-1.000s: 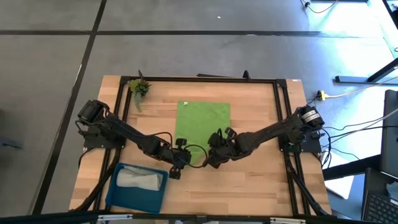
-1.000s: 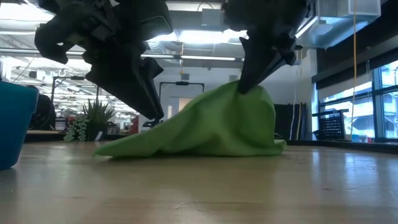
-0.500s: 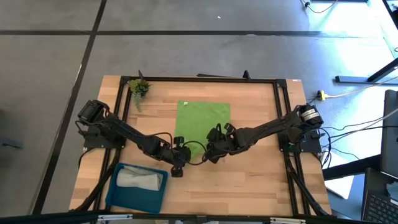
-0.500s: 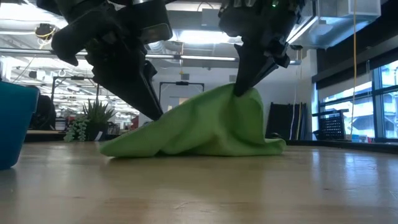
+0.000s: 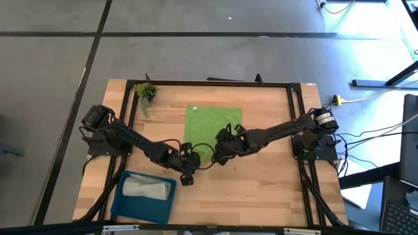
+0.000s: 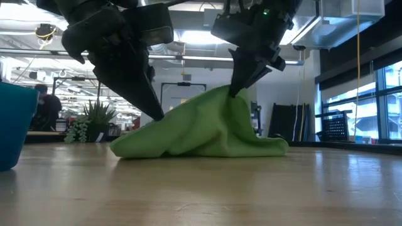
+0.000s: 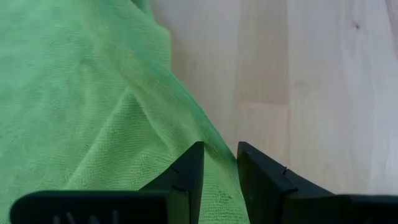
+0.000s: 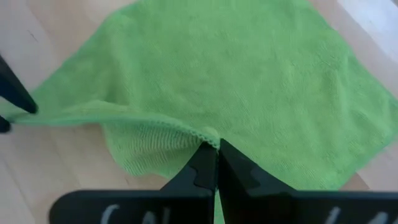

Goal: Fold microfiber towels
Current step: Fold the green microfiber cloth

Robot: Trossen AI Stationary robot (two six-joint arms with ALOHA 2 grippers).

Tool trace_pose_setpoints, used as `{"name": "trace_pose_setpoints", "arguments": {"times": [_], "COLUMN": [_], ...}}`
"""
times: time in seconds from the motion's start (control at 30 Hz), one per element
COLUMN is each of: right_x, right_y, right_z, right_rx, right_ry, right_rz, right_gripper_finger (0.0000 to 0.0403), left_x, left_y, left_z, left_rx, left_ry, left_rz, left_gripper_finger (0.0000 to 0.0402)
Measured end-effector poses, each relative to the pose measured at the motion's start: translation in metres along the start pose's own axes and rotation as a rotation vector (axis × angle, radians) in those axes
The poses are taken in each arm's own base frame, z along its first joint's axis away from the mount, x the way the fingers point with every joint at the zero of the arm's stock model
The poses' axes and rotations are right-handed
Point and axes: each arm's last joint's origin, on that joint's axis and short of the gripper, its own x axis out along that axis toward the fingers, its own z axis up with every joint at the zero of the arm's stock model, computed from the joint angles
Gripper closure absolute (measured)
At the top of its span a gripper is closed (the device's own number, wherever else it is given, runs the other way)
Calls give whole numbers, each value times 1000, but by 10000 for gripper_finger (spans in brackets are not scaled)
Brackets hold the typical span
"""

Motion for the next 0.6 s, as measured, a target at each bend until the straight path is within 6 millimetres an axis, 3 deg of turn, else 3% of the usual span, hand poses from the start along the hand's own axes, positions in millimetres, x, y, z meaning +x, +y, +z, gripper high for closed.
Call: {"name": "trace_pose_setpoints", "arguments": {"times": [0.33, 0.6], "right_x": [4, 5], "right_y": [-2, -4], "right_z": [12, 13], "right_rx": [7, -14], "right_ry": [-64, -66], "right_rz": [21, 18], "right_gripper_finger": [395, 395], "left_x": [-1, 0], "left_y": [7, 8], "left_z": [-8, -11], "left_rx": [-85, -163], "left_ry": [36, 63], "left_rz": [145, 141], "left_gripper_finger": [316, 316]}}
